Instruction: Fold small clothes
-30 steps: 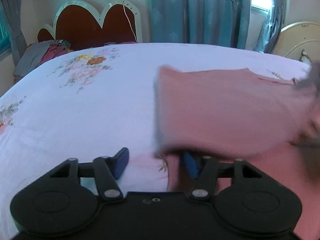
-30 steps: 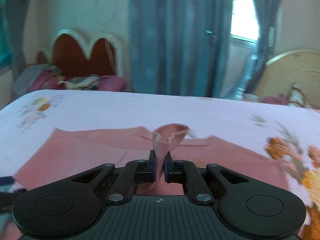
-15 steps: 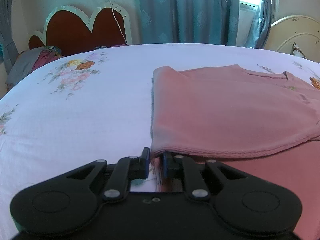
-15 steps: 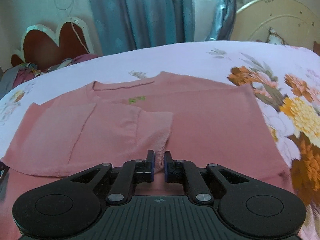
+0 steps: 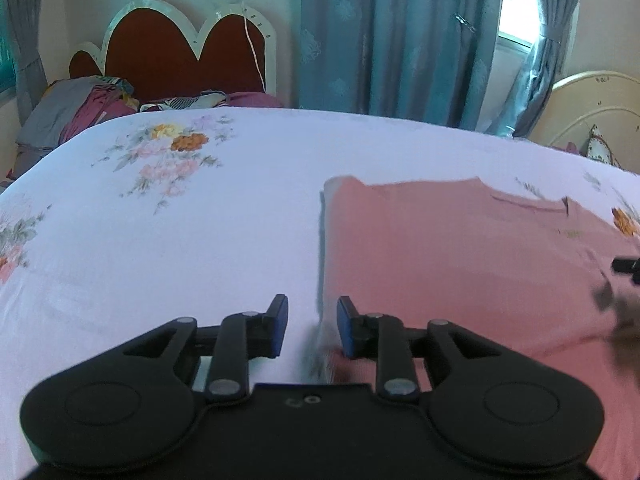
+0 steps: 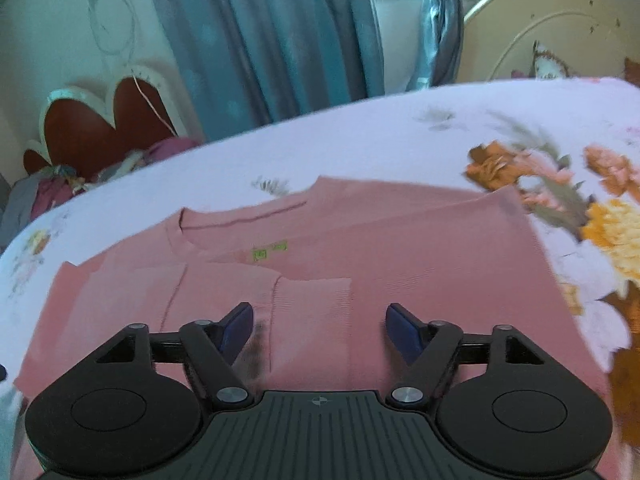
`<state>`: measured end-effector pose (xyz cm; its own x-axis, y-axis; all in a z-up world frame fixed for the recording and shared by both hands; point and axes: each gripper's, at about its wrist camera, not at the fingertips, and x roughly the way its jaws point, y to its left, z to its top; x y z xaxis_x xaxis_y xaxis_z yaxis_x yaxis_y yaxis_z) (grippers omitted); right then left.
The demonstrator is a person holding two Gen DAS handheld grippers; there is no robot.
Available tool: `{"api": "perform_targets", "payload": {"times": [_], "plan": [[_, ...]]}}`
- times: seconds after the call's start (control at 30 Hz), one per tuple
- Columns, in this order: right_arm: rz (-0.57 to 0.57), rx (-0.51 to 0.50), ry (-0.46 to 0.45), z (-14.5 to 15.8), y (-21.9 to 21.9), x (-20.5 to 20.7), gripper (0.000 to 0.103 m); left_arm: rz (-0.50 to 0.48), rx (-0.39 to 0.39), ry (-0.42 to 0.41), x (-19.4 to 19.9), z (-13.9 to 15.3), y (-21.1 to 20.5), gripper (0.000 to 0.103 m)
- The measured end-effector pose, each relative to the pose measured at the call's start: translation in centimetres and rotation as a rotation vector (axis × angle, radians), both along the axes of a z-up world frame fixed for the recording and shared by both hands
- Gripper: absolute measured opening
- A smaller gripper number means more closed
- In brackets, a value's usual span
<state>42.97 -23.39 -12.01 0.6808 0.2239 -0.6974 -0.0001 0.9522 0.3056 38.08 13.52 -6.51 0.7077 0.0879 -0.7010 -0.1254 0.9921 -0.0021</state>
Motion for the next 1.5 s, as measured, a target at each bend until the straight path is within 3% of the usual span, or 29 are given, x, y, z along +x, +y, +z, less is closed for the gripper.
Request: {"api": "perform_targets", "payload": {"times": [0.03, 0.13, 0.17, 0.2, 0.23, 0.33, 0.43, 0.5, 0.6, 0.87, 1.0, 1.27, 1.37, 1.4, 1.43, 1.47, 1.5], "plan": [[0.000, 0.015, 0.017, -0.4, 0.1, 0.6, 0.049, 0.002, -0.006, -0.004, 0.7, 0.0, 0.0, 0.027], [0.009, 0.019, 0.036, -1.0, 0.9, 1.3, 0.043, 0.003, -0.001, -0.011, 3.1, -0.3, -0.3, 0.027], [0.018, 0.004, 0.031, -1.0, 1.2, 1.2, 0.037, 0.003, -0.004, -0.008, 3.9, -0.5, -0.5, 0.027], [0.033, 0.001, 0.026, -0.9, 1.4, 1.1, 0.013, 0.006, -0.011, -0.002, 4.9, -0.9, -0.5, 0.027], [0.038, -0.003, 0.017, -0.7, 1.5, 1.0, 0.007, 0.014, -0.015, 0.003, 5.8, -1.3, -0.5, 0.027], [0.036, -0.021, -0.031, 0.1, 1.4, 0.1, 0.006, 0.043, -0.050, 0.028, 8.3, -2.4, -0.2, 0.027], [0.003, -0.098, -0.146, 1.4, 1.3, -1.3, 0.006, 0.048, -0.069, 0.037, 10.1, -3.3, -0.1, 0.027], [0.006, -0.154, -0.100, 0.3, 1.3, -0.8, 0.006, 0.050, -0.073, 0.044, 11.0, -3.9, -0.2, 0.029], [0.033, -0.126, -0.029, -1.0, 1.0, -0.1, 0.006, 0.065, -0.081, 0.050, 12.0, -4.7, 0.1, 0.032], [-0.026, -0.137, -0.120, 0.6, 0.6, -0.6, 0.007, 0.111, -0.079, 0.025, 14.7, -4.8, 0.7, 0.036], [0.044, -0.203, -0.022, -1.3, 1.7, 0.7, 0.008, 0.103, -0.055, 0.004, 14.7, -5.2, 0.5, 0.041], [0.003, -0.135, -0.076, 0.5, 0.6, -0.5, 0.009, 0.084, -0.007, 0.010, 12.4, -3.9, 0.0, 0.038], [0.028, -0.132, -0.081, 1.1, 1.3, -1.0, 0.012, 0.071, -0.010, 0.018, 11.4, -3.6, -0.5, 0.038], [0.035, -0.134, -0.081, 1.2, 1.5, -1.2, 0.025, 0.068, -0.011, 0.019, 11.0, -3.5, -0.7, 0.038], [0.039, -0.136, -0.087, 1.2, 1.8, -1.3, 0.051, 0.065, -0.014, 0.017, 10.7, -3.4, -0.8, 0.038], [0.041, -0.143, -0.101, 1.3, 2.0, -1.6, 0.061, 0.062, -0.019, 0.013, 10.3, -3.2, -1.0, 0.038], [0.049, -0.156, -0.119, 1.5, 2.3, -1.9, 0.063, 0.056, -0.022, 0.009, 9.8, -2.9, -1.3, 0.038]]}}
